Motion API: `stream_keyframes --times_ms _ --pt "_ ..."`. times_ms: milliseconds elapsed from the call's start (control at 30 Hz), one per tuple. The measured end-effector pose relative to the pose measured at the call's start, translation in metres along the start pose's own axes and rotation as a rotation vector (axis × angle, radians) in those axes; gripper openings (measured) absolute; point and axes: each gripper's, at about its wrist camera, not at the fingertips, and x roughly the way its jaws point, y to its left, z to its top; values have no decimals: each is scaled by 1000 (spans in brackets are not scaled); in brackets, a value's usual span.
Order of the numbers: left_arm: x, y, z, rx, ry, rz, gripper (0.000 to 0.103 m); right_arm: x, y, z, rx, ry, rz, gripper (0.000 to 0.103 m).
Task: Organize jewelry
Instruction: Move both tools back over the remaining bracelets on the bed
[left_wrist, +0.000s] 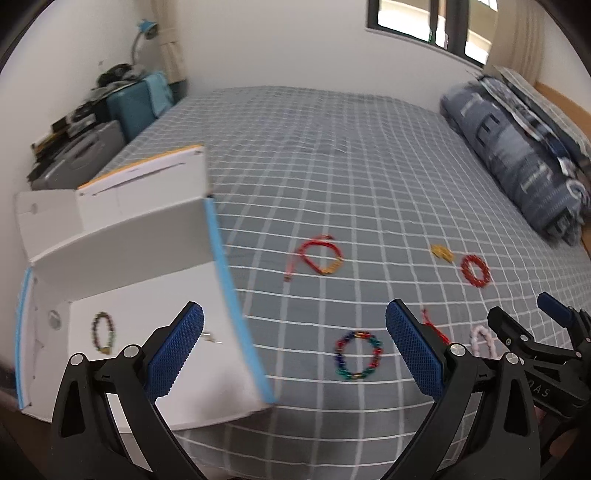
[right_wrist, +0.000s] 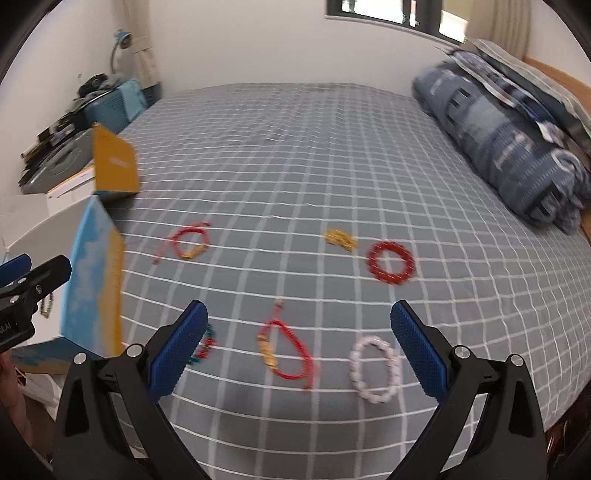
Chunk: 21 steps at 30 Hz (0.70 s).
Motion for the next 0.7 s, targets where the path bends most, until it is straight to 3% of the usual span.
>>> stream_keyframes --times_ms 300,700 --pt "37 -62 -12 81 89 -60 97 20 -47 -19 42 58 -46 95" --pt "103 -72 -35 97 237 -57 97 70 -74 -44 75 195 -16 95"
